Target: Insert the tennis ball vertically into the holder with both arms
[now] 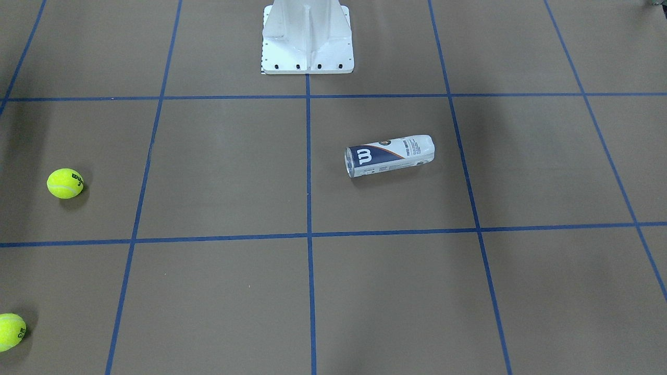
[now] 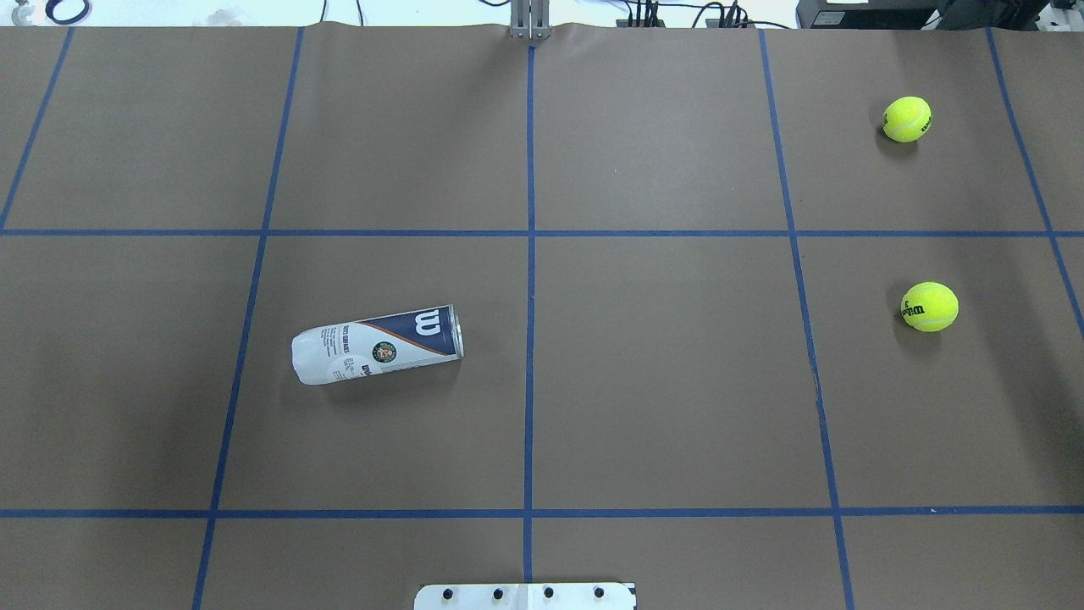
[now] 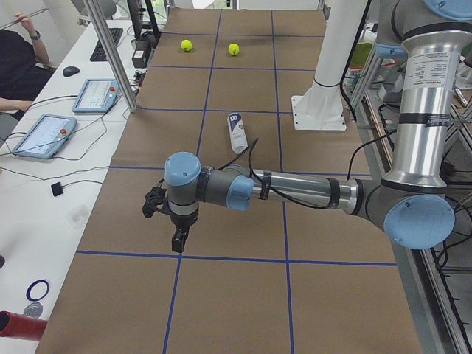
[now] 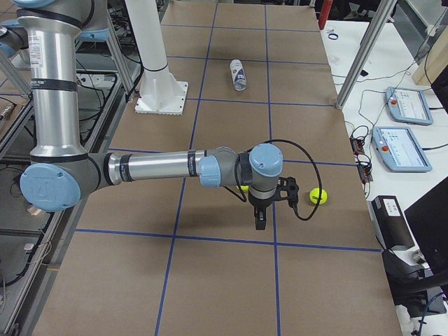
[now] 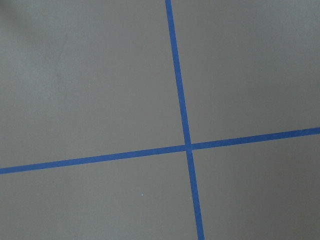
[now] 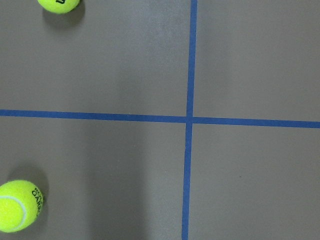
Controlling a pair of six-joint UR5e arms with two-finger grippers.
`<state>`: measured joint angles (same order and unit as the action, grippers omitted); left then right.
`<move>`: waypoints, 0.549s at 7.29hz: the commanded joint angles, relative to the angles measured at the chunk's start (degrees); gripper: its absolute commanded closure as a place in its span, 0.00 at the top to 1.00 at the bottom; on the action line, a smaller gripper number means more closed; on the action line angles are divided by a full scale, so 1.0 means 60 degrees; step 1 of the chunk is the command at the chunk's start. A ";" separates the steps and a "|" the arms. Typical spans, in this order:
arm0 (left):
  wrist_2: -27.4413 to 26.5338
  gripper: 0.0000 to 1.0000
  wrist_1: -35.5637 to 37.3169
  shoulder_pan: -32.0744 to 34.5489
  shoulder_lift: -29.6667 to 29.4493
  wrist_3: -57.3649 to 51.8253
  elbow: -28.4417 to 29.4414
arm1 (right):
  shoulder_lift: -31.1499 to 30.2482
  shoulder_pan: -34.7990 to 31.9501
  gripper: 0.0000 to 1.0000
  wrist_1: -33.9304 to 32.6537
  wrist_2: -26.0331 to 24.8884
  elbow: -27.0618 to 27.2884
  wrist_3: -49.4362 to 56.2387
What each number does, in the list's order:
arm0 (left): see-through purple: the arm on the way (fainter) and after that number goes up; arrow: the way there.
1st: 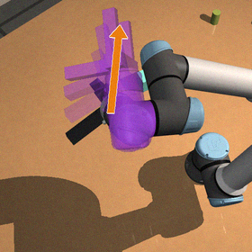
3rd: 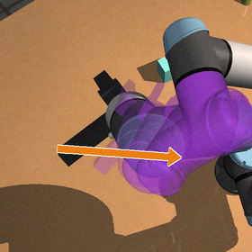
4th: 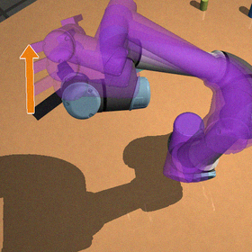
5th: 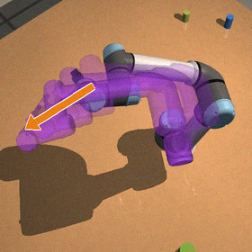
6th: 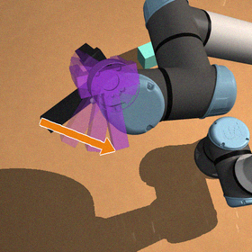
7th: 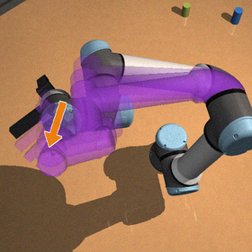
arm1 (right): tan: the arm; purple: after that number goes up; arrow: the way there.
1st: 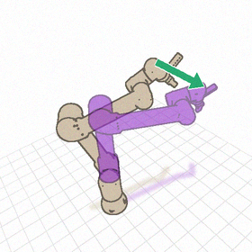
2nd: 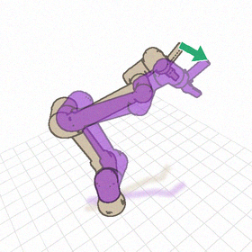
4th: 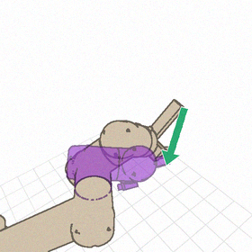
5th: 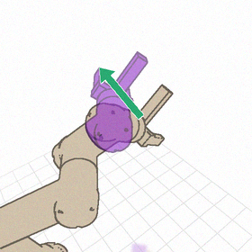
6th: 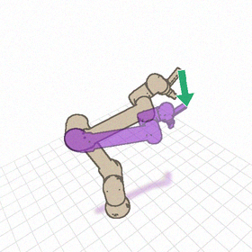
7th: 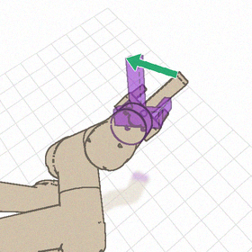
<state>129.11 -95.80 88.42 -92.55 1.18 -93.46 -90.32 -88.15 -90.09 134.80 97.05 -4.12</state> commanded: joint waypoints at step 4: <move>0.0000 1.00 0.0000 0.0000 0.0015 0.0023 0.0049 | -0.0005 0.0000 0.99 0.0000 0.0005 0.0040 -0.0002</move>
<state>129.14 -95.89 88.42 -92.40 1.14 -93.30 -90.35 -88.15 -90.09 134.82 97.29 -4.13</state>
